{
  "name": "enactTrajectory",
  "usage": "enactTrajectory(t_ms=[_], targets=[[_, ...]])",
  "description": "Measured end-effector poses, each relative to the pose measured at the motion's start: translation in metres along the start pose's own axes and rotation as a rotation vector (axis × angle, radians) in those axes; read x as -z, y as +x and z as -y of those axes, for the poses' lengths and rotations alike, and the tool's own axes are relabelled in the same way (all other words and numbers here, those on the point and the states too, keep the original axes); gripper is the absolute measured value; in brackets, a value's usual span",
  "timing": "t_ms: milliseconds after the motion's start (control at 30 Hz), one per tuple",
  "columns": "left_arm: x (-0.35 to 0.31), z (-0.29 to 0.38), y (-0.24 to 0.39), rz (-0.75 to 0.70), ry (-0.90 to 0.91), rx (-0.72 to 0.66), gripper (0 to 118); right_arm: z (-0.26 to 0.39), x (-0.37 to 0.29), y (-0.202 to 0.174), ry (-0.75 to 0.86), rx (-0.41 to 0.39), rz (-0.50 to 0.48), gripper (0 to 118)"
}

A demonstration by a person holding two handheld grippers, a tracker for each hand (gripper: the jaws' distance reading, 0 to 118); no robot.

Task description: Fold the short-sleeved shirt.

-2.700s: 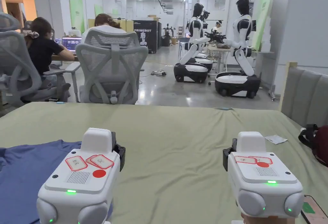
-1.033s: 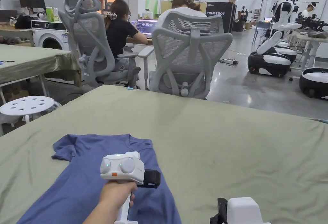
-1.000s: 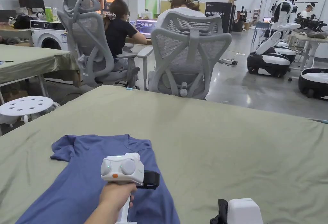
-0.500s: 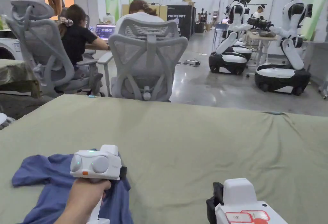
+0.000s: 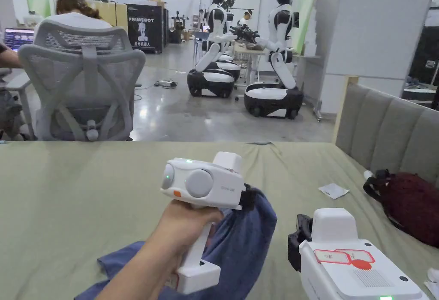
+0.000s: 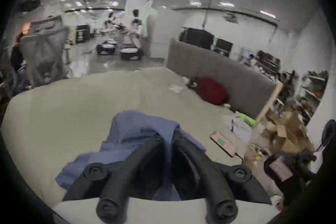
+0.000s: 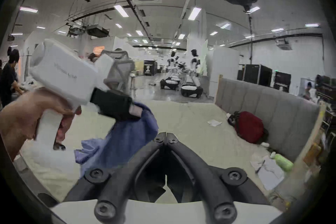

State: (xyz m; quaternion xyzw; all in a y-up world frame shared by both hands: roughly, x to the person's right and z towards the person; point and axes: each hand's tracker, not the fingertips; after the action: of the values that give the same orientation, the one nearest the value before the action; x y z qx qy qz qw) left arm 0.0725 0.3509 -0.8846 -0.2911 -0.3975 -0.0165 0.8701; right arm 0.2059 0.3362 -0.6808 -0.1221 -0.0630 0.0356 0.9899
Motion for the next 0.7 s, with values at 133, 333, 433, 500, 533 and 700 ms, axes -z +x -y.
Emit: enactTrajectory(t_ms=[133,333,433,500,533,700], targets=[[0.084,0.045,0.02,-0.027,-0.197,0.029,4,0.01,0.004,0.028,-0.021,0.019,0.044,0],[0.153,0.119,0.007,-0.131,-0.347,-0.028,4,0.027,0.015,0.046,-0.063,0.021,0.063,0],[0.131,0.114,0.0,-0.184,-0.223,-0.052,43,0.028,0.019,0.046,-0.072,0.017,0.052,0],[0.091,0.106,-0.001,-0.227,-0.079,-0.054,94,0.028,0.02,0.045,-0.072,0.031,0.03,0],[0.068,0.103,-0.001,-0.252,-0.003,-0.055,98,0.027,0.022,0.043,-0.07,0.036,0.024,0],[-0.074,0.132,-0.004,-0.463,0.277,-0.105,97,0.029,0.031,0.022,-0.053,0.019,-0.01,0]])
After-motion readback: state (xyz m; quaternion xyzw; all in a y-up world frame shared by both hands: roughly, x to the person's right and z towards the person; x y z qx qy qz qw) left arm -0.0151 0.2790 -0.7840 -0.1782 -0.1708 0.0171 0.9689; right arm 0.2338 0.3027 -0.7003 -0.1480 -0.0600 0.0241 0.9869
